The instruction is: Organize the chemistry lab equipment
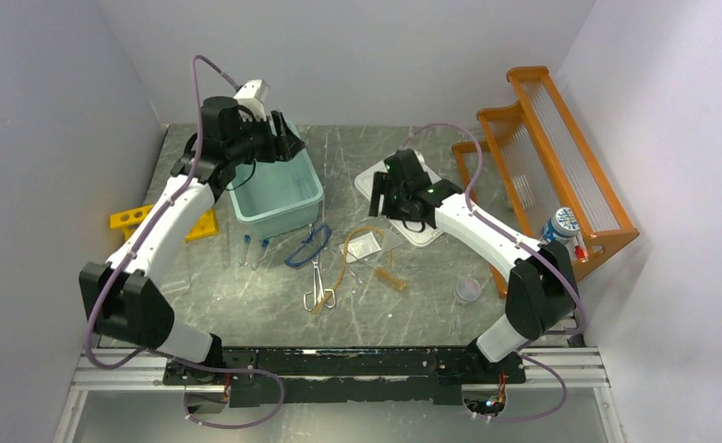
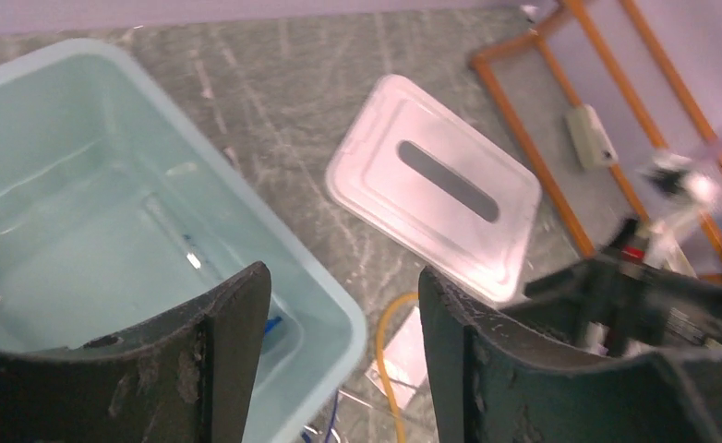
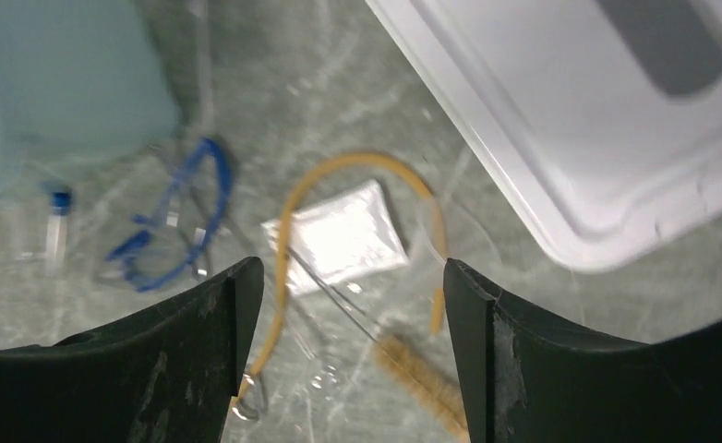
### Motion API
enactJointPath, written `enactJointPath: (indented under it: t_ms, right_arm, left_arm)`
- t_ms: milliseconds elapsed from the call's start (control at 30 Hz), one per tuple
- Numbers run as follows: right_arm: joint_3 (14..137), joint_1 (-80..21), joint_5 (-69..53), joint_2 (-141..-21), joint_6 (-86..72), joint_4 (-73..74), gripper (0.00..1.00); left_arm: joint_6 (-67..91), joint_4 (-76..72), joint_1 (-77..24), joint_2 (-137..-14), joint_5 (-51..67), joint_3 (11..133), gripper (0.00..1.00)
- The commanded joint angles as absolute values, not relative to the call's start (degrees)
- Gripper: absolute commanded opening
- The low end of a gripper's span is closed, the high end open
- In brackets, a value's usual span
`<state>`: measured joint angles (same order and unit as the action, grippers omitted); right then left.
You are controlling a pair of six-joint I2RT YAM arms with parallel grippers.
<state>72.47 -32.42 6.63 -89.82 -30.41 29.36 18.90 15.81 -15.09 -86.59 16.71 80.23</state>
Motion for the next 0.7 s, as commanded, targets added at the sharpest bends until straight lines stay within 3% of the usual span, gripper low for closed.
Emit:
enactJointPath:
  t_ms: [0,167,367,467,667]
  right_arm:
    - [66.4,-33.1,14.1,-89.4,-41.3,34.4,0.73]
    - [59.8,-33.2,8.7,-88.4,-40.3,27.8,0.58]
    - [54.7,-35.8,0.5,-86.6,-29.0,18.1,0.55]
    - [55.5,-37.5,0.3,-88.2,-24.6,18.7,0.51]
    - [58.9,-40.6,-2.1,-93.3,-14.4,21.9,0.44]
  left_arm:
    - [14.6,9.6,-18.5,-80.7,23.6,74.6,0.65]
    - [12.3,8.7,-23.0,-76.8,24.2,71.3,0.67]
    - [12.5,8.3,-26.3,-75.5,22.9,69.8,0.71]
    - [12.9,7.9,-26.5,-75.5,22.7,69.9,0.76]
    - [13.1,7.5,-26.6,-75.5,21.2,70.1,0.77]
